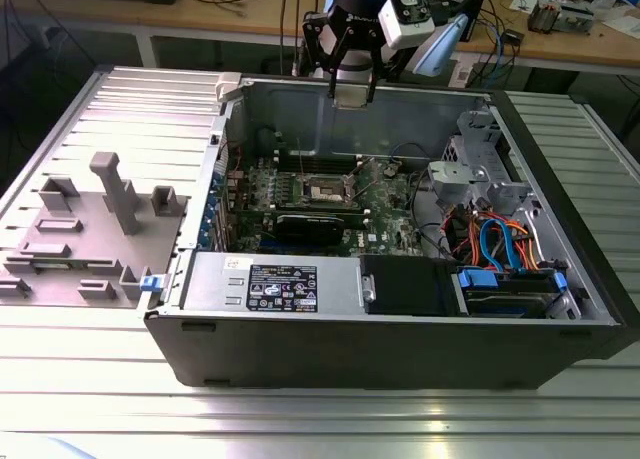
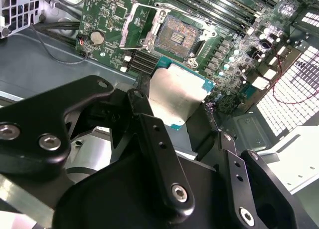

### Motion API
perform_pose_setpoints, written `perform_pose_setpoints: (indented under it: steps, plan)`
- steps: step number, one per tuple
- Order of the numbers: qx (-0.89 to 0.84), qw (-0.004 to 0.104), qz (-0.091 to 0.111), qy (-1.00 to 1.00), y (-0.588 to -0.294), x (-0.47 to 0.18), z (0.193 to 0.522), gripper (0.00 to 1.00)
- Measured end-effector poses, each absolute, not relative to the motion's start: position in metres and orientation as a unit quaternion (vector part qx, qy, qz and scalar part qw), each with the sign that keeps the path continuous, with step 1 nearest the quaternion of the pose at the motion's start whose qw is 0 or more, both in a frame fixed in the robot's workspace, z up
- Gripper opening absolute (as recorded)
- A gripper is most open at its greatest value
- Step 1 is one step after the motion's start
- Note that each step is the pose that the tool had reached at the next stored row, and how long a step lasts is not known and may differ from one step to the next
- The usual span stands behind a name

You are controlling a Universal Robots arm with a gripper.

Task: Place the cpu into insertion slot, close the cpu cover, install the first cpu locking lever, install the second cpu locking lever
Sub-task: 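Place the cpu into insertion slot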

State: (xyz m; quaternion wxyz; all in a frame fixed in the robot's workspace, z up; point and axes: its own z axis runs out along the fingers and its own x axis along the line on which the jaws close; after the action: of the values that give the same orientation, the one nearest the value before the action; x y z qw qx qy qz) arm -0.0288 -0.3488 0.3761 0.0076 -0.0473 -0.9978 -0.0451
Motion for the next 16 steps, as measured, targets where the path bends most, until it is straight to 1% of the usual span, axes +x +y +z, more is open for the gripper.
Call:
perform_pose_setpoints:
  steps: [16]
  plan:
    - [-0.052,0.007,-0.045,-0.998,-0.3488,-0.0288,0.3761,0.54]
